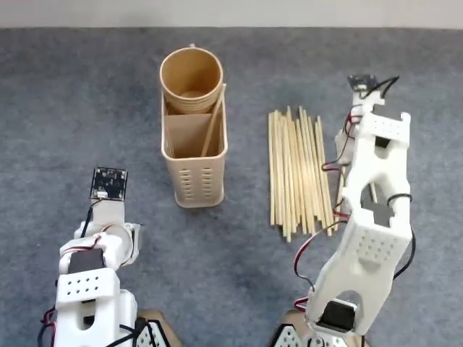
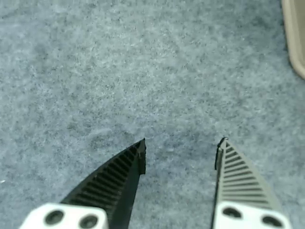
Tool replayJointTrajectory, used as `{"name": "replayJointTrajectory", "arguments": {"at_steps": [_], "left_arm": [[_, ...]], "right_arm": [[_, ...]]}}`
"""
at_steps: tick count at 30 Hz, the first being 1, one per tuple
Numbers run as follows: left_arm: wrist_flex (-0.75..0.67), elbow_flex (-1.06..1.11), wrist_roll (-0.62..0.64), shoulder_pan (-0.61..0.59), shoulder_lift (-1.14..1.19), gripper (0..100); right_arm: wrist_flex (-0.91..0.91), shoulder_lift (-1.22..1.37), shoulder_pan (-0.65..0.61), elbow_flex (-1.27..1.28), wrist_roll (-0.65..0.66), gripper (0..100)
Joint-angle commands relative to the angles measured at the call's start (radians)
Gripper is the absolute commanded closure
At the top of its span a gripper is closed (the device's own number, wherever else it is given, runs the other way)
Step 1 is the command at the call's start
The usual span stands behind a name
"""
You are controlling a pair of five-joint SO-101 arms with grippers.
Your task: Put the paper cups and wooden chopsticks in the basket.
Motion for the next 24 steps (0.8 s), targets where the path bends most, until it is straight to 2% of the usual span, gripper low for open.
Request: {"name": "replayJointTrajectory", "arguments": {"at_steps": [1, 6, 15, 17, 20, 21, 24], "left_arm": [[-0.015, -0.005, 0.008, 0.013, -0.010, 74], [-0.015, -0.004, 0.008, 0.013, -0.010, 74], [-0.015, -0.004, 0.008, 0.013, -0.010, 74], [-0.015, -0.002, 0.008, 0.013, -0.010, 74], [-0.015, -0.002, 0.008, 0.013, -0.010, 74], [-0.015, -0.002, 0.008, 0.013, -0.010, 74], [-0.015, -0.002, 0.008, 0.013, -0.010, 74]], "right_arm": [[-0.015, -0.007, -0.016, -0.050, 0.015, 63.8], [-0.018, 0.021, -0.045, -0.050, 0.015, 64.1], [-0.076, 0.236, -0.038, -0.061, -0.002, 64.8], [-0.088, 0.254, -0.036, -0.061, -0.049, 72.1], [-0.087, 0.257, -0.018, -0.061, -0.100, 94.4], [-0.085, 0.257, -0.010, -0.061, -0.106, 97.8], [-0.079, 0.257, 0.004, -0.061, -0.112, 95.4]]}}
